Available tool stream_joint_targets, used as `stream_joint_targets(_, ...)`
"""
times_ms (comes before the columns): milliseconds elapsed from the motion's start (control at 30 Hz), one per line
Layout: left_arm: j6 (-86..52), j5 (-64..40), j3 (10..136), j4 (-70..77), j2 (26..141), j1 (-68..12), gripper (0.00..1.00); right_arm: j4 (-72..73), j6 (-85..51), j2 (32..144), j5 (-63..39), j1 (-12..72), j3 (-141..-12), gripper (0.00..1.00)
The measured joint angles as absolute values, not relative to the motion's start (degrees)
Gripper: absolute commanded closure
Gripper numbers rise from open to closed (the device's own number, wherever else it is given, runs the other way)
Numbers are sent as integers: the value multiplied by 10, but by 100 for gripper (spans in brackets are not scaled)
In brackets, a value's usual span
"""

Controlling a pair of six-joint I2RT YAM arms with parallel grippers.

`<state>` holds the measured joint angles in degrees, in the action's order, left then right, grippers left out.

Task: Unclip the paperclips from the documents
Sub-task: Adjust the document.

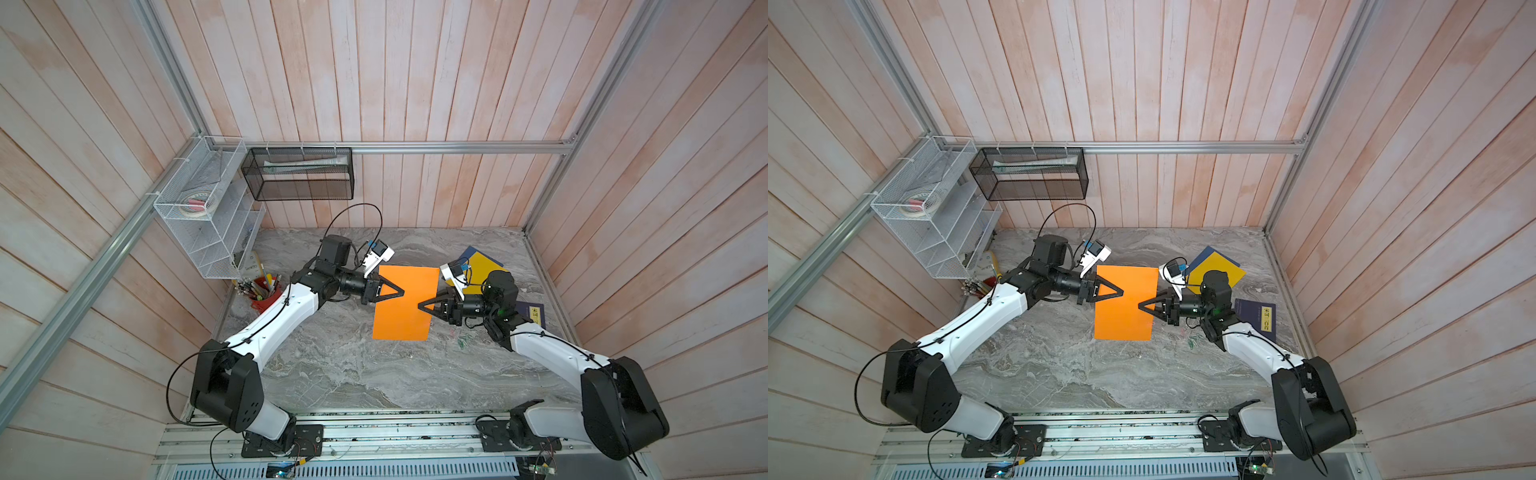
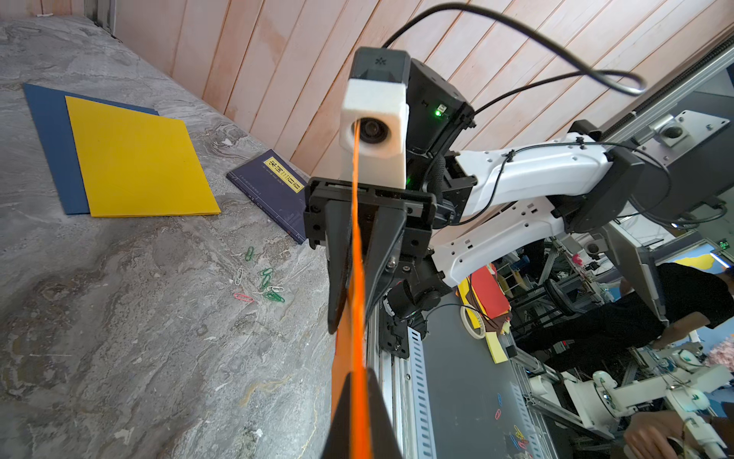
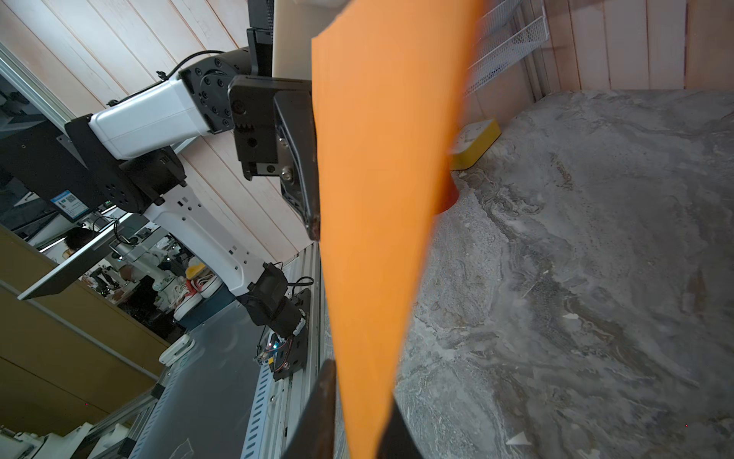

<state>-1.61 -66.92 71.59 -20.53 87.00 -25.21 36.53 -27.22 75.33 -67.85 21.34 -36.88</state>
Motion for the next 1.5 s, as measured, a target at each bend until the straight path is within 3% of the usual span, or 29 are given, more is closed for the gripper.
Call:
stream_joint_targets(100, -16, -669, 719, -205, 871, -252, 100, 370, -278, 754, -679, 213, -369, 99)
stream_joint_targets(267, -16, -668, 719, -206, 872, -252, 100, 374, -283, 761, -679, 213, -369, 100)
stream_joint_targets(433, -22, -663, 720, -205, 874, -253, 72, 374, -289, 766, -679, 211, -369, 100)
stream_joint_targets(533, -30, -660, 720, -199, 874, -251, 68, 378, -296, 766, -681, 201, -369, 100)
stream_joint_targets(1500, -87, -675, 642, -141, 873, -261, 72, 406, -335, 755, -706, 147, -369, 100)
